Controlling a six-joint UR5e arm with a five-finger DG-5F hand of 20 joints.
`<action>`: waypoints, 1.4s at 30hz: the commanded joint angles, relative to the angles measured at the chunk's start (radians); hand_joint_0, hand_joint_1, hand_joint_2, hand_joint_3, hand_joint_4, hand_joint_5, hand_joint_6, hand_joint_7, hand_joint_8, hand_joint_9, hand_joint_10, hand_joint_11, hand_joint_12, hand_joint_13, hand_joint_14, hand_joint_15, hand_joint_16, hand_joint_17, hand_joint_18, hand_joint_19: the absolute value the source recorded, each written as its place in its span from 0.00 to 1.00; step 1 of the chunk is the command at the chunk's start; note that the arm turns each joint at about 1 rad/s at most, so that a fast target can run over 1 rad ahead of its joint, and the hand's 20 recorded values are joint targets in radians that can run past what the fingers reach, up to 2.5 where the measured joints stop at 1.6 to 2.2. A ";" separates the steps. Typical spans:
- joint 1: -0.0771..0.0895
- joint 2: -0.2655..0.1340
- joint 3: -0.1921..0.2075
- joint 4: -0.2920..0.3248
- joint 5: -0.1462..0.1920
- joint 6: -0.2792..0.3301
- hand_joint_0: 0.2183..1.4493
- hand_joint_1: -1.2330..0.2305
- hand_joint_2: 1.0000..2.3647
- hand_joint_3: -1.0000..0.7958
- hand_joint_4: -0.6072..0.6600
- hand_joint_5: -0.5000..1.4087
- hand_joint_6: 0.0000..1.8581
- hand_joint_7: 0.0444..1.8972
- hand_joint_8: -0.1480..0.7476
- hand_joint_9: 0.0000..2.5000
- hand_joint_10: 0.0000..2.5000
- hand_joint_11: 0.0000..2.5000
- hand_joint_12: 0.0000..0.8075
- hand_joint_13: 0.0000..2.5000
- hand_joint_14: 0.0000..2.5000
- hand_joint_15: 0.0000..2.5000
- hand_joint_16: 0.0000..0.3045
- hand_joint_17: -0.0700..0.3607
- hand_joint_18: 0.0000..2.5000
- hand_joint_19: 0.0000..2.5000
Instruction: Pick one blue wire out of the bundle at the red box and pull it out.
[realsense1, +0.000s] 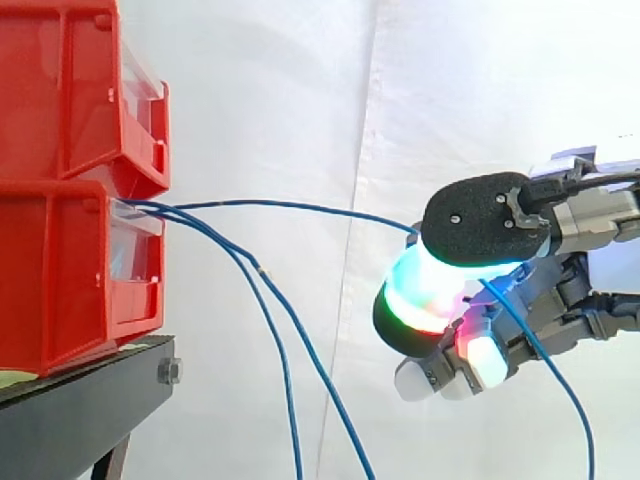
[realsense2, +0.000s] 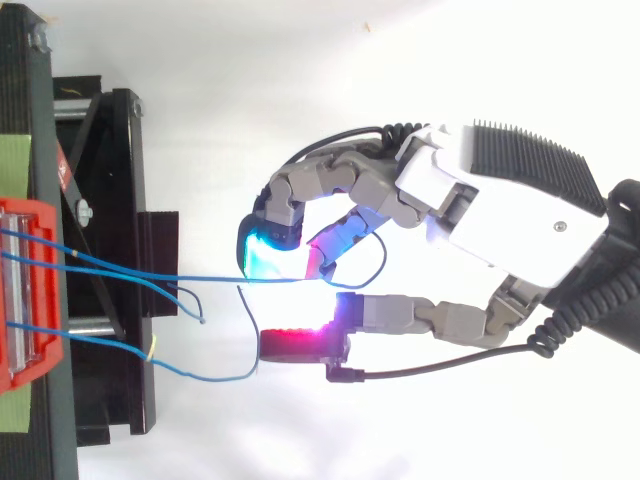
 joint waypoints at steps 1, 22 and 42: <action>0.001 0.001 0.000 0.000 -0.001 0.000 0.20 0.31 0.38 0.47 0.41 0.23 0.45 0.54 0.49 0.48 0.01 0.23 0.53 0.25 0.00 0.14 0.21 0.50 0.18 0.13; 0.010 0.024 0.008 0.011 0.004 0.156 0.24 0.30 0.21 0.47 0.46 0.22 0.45 0.54 0.50 0.48 0.01 0.23 0.53 0.25 0.00 0.14 0.21 0.50 0.21 0.14; 0.018 0.087 0.006 0.029 0.088 0.313 0.29 0.35 0.01 0.39 0.55 0.21 0.43 0.54 0.44 0.43 0.01 0.25 0.46 0.21 0.01 0.15 0.17 0.43 0.15 0.18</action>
